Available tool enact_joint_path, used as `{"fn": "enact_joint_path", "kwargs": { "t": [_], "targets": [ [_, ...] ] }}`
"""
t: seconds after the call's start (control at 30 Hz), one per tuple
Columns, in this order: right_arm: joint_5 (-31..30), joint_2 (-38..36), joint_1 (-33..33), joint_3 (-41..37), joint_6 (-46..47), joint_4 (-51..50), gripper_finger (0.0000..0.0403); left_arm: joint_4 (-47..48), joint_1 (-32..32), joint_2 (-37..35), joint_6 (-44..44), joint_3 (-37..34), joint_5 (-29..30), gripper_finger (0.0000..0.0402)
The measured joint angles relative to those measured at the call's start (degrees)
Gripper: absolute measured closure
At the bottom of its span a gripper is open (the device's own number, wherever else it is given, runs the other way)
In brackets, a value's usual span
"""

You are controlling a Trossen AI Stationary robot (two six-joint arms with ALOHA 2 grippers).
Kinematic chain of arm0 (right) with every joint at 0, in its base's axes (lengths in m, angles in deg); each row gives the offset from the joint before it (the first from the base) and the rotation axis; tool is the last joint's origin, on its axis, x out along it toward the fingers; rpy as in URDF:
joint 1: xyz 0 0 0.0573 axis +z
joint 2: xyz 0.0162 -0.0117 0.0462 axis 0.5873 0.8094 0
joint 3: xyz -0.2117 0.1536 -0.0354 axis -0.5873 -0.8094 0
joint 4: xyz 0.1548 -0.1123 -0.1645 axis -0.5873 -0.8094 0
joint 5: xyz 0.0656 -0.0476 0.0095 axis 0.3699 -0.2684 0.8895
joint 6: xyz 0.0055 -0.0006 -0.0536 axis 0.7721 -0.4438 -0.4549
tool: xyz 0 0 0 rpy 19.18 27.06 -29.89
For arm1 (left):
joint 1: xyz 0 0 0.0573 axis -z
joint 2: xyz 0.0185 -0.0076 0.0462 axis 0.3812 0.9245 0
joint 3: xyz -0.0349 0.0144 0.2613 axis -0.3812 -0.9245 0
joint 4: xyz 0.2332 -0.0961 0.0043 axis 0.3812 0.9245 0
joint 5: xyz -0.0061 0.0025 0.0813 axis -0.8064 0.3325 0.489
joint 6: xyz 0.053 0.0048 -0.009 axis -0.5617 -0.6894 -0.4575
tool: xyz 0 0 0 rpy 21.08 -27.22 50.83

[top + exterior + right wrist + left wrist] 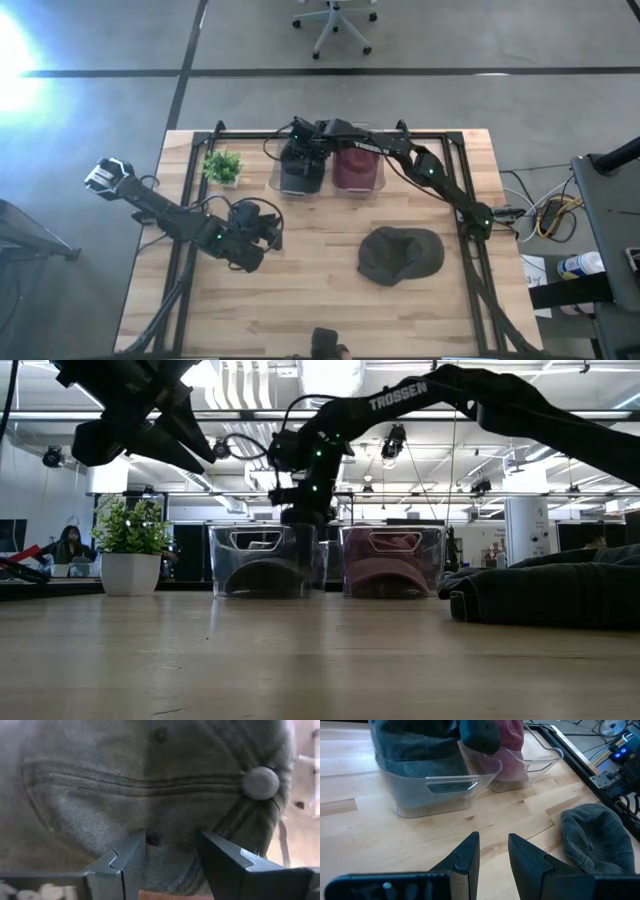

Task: Pick & Place hat
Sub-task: Put the left black cap into the left transparent bin, then put the black cap into the left transparent bin

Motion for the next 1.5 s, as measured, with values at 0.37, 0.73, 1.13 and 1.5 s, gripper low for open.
{"fn": "enact_joint_path", "kwargs": {
  "t": [0.37, 0.73, 1.13, 1.5],
  "targets": [
    [-2.26, -10.23, 0.17, 0.06, -0.71, -0.24, 0.0227, -0.09, -0.4, -0.06, -0.39, 0.0, -0.17, 0.0305],
    [2.38, -23.88, 6.03, -7.43, 15.38, -17.61, 0.0227, -15.35, -5.84, -1.11, -25.0, 0.02, -10.49, 0.0305],
    [0.82, -50.42, 21.11, -50.13, 45.89, -16.07, 0.0227, -24.56, -12.09, -0.95, -41.56, 0.02, -28.11, 0.0305],
    [11.75, -64.33, 27.49, -75.15, 68.06, -16.47, 0.0227, -36.28, -14.75, 8.15, -42.99, 0.86, -41.84, 0.0305]
  ]
}}
